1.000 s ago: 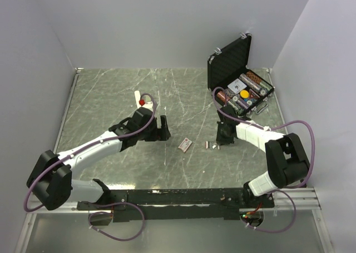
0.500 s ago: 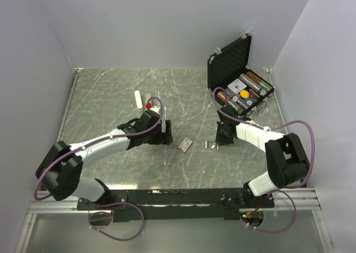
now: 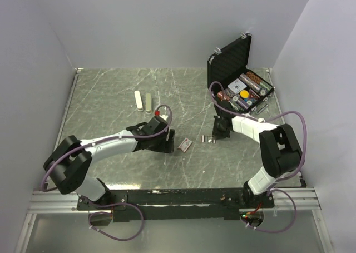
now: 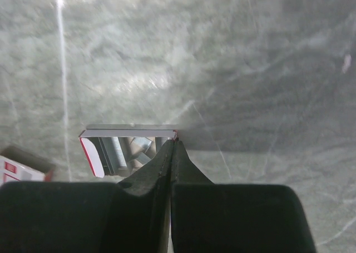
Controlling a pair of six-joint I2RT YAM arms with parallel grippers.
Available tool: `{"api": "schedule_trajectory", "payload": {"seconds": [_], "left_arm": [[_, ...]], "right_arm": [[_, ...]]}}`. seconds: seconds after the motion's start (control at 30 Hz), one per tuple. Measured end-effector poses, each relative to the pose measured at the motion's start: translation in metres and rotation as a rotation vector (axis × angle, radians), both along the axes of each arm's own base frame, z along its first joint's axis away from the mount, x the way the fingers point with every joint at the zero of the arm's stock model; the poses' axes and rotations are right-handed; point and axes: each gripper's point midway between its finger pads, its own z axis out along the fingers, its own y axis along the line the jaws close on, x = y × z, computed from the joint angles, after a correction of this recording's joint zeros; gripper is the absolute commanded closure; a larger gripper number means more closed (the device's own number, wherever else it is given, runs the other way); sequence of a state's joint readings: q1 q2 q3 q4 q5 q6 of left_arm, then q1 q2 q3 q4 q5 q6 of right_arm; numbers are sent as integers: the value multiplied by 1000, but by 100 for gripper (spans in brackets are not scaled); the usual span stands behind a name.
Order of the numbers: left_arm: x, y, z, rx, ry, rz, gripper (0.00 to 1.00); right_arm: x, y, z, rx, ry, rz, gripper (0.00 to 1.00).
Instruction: Unload the staples from the stapler
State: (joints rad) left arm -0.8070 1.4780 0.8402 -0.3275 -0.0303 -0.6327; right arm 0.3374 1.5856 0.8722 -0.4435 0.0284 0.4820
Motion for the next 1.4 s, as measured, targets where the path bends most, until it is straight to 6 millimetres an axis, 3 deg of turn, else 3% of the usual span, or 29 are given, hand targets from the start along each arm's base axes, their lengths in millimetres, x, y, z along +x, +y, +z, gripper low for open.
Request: {"api": "schedule_trajectory", "payload": {"seconds": [0.2,0.47,0.6,0.9,1.4], "left_arm": [[-12,0,-28,75,68,-37,35],[-11,-11,-29,75,70,-55,47],[-10,-16,-30,75,69,-63,48],[-5,-23,-32,77,71,-65,61],[-3,-27,-34,69,74,-52,70]], "right_arm": [[15,19,2,25,-11,19,100],[22,50,2,41,-22,81,100],[18,58,2,44,-20,96,100],[10,65,2,40,-25,110,100],[-27,67,1,27,-17,116,100]]}}
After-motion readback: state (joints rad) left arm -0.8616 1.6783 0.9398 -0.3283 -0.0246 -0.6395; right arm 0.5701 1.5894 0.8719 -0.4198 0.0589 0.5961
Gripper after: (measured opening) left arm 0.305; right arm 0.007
